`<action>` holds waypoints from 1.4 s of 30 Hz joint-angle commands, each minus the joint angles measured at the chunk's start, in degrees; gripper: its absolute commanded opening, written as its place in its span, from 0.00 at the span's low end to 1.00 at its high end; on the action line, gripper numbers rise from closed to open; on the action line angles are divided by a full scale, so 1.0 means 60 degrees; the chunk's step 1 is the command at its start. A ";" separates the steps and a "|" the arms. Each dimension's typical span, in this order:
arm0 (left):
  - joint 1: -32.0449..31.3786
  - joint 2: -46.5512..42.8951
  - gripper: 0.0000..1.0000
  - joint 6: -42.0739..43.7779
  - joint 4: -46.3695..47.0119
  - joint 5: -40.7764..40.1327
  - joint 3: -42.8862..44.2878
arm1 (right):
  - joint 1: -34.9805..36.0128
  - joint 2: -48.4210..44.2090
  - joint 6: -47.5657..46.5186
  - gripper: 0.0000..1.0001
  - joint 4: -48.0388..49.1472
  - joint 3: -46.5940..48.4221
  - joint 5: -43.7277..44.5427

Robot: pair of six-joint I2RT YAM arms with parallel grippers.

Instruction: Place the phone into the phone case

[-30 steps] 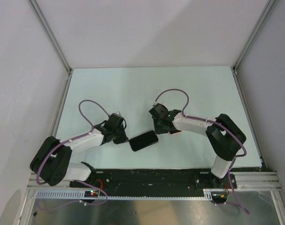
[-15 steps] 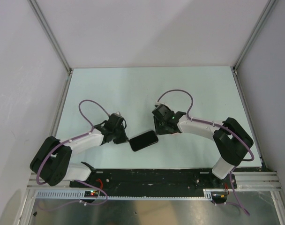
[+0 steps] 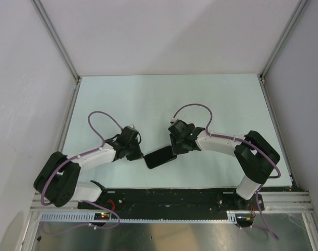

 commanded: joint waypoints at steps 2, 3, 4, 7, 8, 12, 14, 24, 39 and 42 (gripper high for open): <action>-0.0113 0.0190 0.14 0.0041 0.0038 0.0208 0.0184 | 0.0118 0.0272 -0.0080 0.30 0.0019 -0.0232 -0.0117; -0.0111 0.0193 0.14 0.0041 0.0042 0.0208 0.0184 | 0.0120 0.0306 -0.0065 0.30 0.0008 -0.0297 -0.0140; -0.0116 0.0195 0.14 0.0041 0.0037 0.0208 0.0177 | 0.0128 0.0323 -0.0050 0.29 0.0003 -0.0344 -0.0152; -0.0114 0.0197 0.14 0.0041 0.0029 0.0208 0.0190 | 0.0177 0.0413 0.0005 0.28 -0.0064 -0.0471 -0.0123; -0.0111 0.0197 0.14 0.0041 0.0038 0.0208 0.0195 | 0.0193 0.0428 0.0028 0.27 -0.0107 -0.0519 -0.0077; -0.0119 0.0175 0.14 0.0041 0.0032 0.0188 0.0197 | 0.0266 0.0596 0.0107 0.25 -0.0261 -0.0700 0.0110; -0.0121 0.0181 0.14 0.0041 0.0035 0.0192 0.0198 | 0.0345 0.0730 0.0172 0.25 -0.0338 -0.0794 0.0213; -0.0111 0.0247 0.14 0.0091 0.0030 0.0195 0.0242 | 0.1097 0.1628 0.0875 0.22 -0.0141 -0.1271 0.0495; -0.0112 0.0501 0.15 0.0198 0.0020 0.0228 0.0389 | 0.2063 0.3112 0.1610 0.16 0.0059 -0.1450 0.0434; -0.0110 0.0519 0.15 0.0273 0.0003 0.0205 0.0460 | 0.2338 0.3385 0.1800 0.14 0.0263 -0.1466 0.0228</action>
